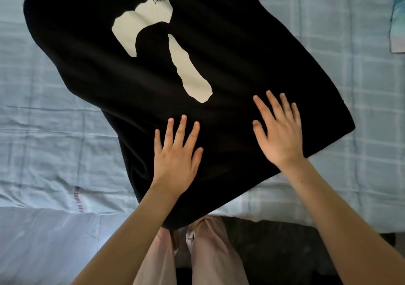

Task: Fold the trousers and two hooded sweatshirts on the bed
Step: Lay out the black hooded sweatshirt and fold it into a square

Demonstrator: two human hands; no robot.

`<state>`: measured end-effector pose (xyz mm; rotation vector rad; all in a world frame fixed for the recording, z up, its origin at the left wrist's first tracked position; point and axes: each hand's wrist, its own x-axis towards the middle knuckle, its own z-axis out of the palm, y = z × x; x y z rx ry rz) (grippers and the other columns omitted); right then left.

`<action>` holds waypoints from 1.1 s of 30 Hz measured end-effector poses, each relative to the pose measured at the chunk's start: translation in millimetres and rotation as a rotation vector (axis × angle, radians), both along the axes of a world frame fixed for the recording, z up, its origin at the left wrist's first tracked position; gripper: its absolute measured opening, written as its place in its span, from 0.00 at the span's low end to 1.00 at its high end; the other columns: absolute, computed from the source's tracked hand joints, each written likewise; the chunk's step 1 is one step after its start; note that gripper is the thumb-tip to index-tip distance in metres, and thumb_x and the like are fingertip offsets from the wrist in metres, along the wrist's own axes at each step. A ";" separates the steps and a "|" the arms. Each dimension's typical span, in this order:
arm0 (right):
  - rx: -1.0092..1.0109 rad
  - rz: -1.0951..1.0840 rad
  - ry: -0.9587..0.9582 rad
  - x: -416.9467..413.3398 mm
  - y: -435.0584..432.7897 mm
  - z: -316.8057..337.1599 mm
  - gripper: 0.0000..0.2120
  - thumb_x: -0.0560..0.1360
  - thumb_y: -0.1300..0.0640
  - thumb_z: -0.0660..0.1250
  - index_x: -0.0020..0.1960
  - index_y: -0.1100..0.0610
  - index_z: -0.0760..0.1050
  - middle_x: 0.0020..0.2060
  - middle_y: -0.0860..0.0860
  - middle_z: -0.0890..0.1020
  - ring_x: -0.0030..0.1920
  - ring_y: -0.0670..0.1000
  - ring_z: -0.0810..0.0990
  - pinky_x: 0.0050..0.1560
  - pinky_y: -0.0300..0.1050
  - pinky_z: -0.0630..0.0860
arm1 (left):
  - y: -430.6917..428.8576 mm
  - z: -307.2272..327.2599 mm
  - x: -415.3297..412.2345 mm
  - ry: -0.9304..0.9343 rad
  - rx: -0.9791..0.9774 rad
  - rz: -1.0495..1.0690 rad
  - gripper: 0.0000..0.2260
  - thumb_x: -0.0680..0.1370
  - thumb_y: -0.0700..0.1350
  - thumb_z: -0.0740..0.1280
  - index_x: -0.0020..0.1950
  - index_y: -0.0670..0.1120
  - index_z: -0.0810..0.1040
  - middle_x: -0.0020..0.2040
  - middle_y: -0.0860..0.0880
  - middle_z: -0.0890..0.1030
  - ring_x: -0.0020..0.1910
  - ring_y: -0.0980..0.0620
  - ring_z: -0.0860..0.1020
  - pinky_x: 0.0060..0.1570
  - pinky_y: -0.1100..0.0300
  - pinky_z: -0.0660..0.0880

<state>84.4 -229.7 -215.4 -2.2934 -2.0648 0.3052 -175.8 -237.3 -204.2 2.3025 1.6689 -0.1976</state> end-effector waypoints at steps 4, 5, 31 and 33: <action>0.064 -0.005 0.148 -89.3 13.6 23.0 0.25 0.83 0.48 0.48 0.80 0.49 0.57 0.79 0.51 0.60 0.80 0.56 0.54 0.79 0.58 0.50 | 29.7 20.8 -11.0 -0.079 0.212 0.069 0.24 0.84 0.53 0.51 0.80 0.50 0.57 0.80 0.50 0.58 0.79 0.45 0.54 0.77 0.41 0.48; 0.078 0.033 0.170 -112.4 18.1 20.7 0.25 0.83 0.49 0.48 0.80 0.49 0.56 0.79 0.51 0.59 0.80 0.56 0.53 0.79 0.58 0.50 | 37.9 13.3 -21.3 -0.065 0.230 0.092 0.24 0.84 0.53 0.51 0.80 0.50 0.57 0.80 0.50 0.58 0.79 0.45 0.54 0.77 0.41 0.48; 0.223 -0.131 0.388 -355.4 149.9 17.4 0.22 0.80 0.58 0.67 0.73 0.52 0.72 0.61 0.51 0.81 0.57 0.56 0.81 0.58 0.53 0.78 | 271.7 33.3 -259.0 -1.024 -0.353 0.480 0.28 0.76 0.43 0.72 0.74 0.48 0.67 0.61 0.50 0.80 0.58 0.58 0.80 0.57 0.61 0.79; 0.208 -0.208 0.567 -347.3 154.2 44.5 0.18 0.80 0.60 0.66 0.70 0.50 0.76 0.58 0.47 0.83 0.57 0.49 0.82 0.60 0.42 0.77 | 273.3 52.6 -263.6 -1.020 -0.264 0.501 0.24 0.74 0.43 0.75 0.69 0.47 0.73 0.52 0.52 0.83 0.50 0.59 0.82 0.51 0.63 0.80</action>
